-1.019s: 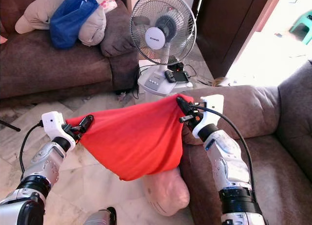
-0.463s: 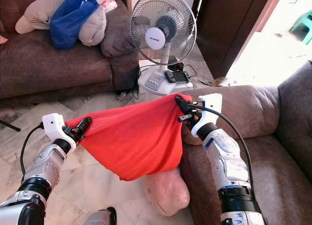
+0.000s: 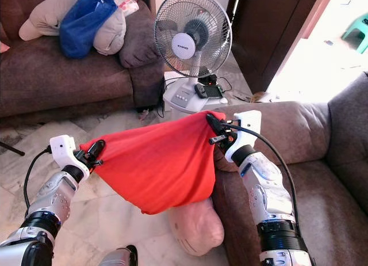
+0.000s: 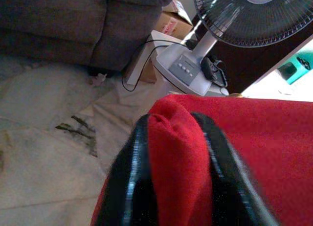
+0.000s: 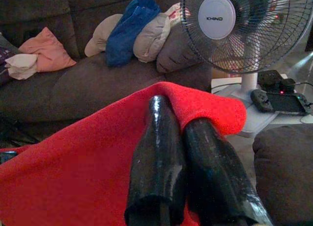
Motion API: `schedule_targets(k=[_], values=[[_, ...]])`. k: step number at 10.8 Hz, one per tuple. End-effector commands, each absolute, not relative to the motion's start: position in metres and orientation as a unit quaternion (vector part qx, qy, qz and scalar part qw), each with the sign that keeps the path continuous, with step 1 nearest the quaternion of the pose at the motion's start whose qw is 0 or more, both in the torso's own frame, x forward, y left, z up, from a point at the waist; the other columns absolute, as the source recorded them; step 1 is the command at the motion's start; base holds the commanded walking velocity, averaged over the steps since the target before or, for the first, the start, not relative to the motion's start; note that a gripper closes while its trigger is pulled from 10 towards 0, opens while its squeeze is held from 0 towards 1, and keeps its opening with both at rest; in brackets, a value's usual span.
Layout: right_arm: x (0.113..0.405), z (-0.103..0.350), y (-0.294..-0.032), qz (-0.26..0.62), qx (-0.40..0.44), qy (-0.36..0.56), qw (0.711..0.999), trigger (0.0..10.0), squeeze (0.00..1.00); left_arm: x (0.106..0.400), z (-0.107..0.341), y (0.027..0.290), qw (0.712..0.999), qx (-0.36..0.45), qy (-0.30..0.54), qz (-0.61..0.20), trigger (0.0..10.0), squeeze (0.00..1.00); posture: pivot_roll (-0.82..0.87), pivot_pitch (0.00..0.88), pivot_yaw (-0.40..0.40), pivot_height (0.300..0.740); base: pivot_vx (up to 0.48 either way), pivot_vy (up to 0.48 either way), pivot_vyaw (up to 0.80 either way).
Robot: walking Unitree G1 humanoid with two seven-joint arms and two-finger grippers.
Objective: Move the pillow to the sofa from floor
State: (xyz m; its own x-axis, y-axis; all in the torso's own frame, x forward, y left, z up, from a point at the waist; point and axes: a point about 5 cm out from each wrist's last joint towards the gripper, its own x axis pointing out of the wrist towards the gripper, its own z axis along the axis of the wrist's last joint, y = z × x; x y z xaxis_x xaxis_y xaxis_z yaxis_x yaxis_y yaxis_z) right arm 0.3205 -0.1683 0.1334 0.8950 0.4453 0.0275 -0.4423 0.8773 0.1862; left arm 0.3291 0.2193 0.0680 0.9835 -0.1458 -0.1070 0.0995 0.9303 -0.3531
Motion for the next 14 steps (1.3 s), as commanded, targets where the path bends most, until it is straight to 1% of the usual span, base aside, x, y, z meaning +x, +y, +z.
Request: schedule_targets(k=[1, 4, 5, 6, 7, 8, 9, 10, 11, 12, 13, 14], values=[[0.325, 0.153, -0.175, 0.217, 0.085, -0.038, 0.972, 10.0, 0.00, 0.326, 0.064, 0.217, 0.981, -0.168, 0.070, -0.067, 0.0, 0.00, 0.05, 0.040, -0.089, 0.740, 0.000, 0.000, 0.00], [0.325, 0.150, -0.172, 0.217, 0.088, -0.035, 0.972, 10.0, 0.00, 0.315, 0.056, 0.208, 0.981, -0.151, 0.076, -0.090, 0.0, 0.00, 0.06, 0.048, -0.088, 0.740, 0.000, 0.000, 0.00], [0.324, 0.149, -0.170, 0.218, 0.090, -0.033, 0.971, 10.0, 0.00, 0.312, 0.057, 0.207, 0.983, -0.146, 0.071, -0.088, 0.0, 0.00, 0.07, 0.055, -0.088, 0.740, 0.000, 0.000, 0.00], [0.324, 0.147, -0.169, 0.219, 0.092, -0.031, 0.971, 10.0, 0.00, 0.310, 0.064, 0.207, 0.988, -0.129, 0.050, -0.074, 0.0, 0.00, 0.07, 0.059, -0.087, 0.740, 0.000, 0.000, 0.00], [0.324, 0.146, -0.166, 0.202, 0.101, -0.034, 0.974, 10.0, 0.00, 0.310, 0.082, 0.209, 0.998, -0.063, 0.010, -0.024, 8.8, 0.00, 0.08, 0.055, -0.087, 0.740, 0.000, 0.000, 0.00], [0.326, 0.147, -0.164, 0.190, 0.101, -0.040, 0.976, 10.0, 0.00, 0.310, 0.093, 0.208, 0.999, -0.046, -0.017, -0.007, 10.0, 0.00, 0.08, 0.054, -0.085, 0.740, 0.000, 0.000, 0.00], [0.330, 0.147, -0.166, 0.136, 0.059, -0.051, 0.988, 10.0, 0.00, 0.308, 0.123, 0.197, 0.996, -0.023, -0.084, 0.005, 10.0, 0.00, 0.10, 0.046, -0.085, 0.740, 0.000, 0.000, 0.00], [0.331, 0.153, -0.172, 0.081, 0.070, -0.077, 0.991, 10.0, 0.00, 0.303, 0.140, 0.188, 0.993, 0.006, -0.120, 0.010, 10.0, 0.00, 0.11, 0.039, -0.083, 0.740, 0.000, 0.000, 0.00], [0.324, 0.162, -0.166, 0.086, 0.084, -0.106, 0.987, 10.0, 0.00, 0.296, 0.154, 0.181, 0.988, 0.038, -0.146, 0.011, 10.0, 0.00, 0.11, 0.035, -0.082, 0.740, 0.000, 0.000, 0.00], [0.318, 0.164, -0.156, 0.100, 0.093, -0.113, 0.984, 10.0, 0.00, 0.291, 0.165, 0.176, 0.984, 0.064, -0.164, 0.017, 10.0, 0.00, 0.10, 0.034, -0.079, 0.740, 0.000, 0.000, 0.00], [0.314, 0.151, -0.144, 0.118, 0.081, -0.096, 0.985, 10.0, 0.00, 0.289, 0.171, 0.169, 0.980, 0.086, -0.179, 0.021, 10.0, 0.00, 0.11, 0.037, -0.078, 0.740, 0.000, 0.000, 0.00], [0.316, 0.144, -0.144, 0.101, 0.076, -0.089, 0.988, 10.0, 0.00, 0.289, 0.171, 0.168, 0.980, 0.089, -0.176, 0.035, 10.0, 0.00, 0.11, 0.041, -0.078, 0.740, 0.000, 0.000, 0.00]])
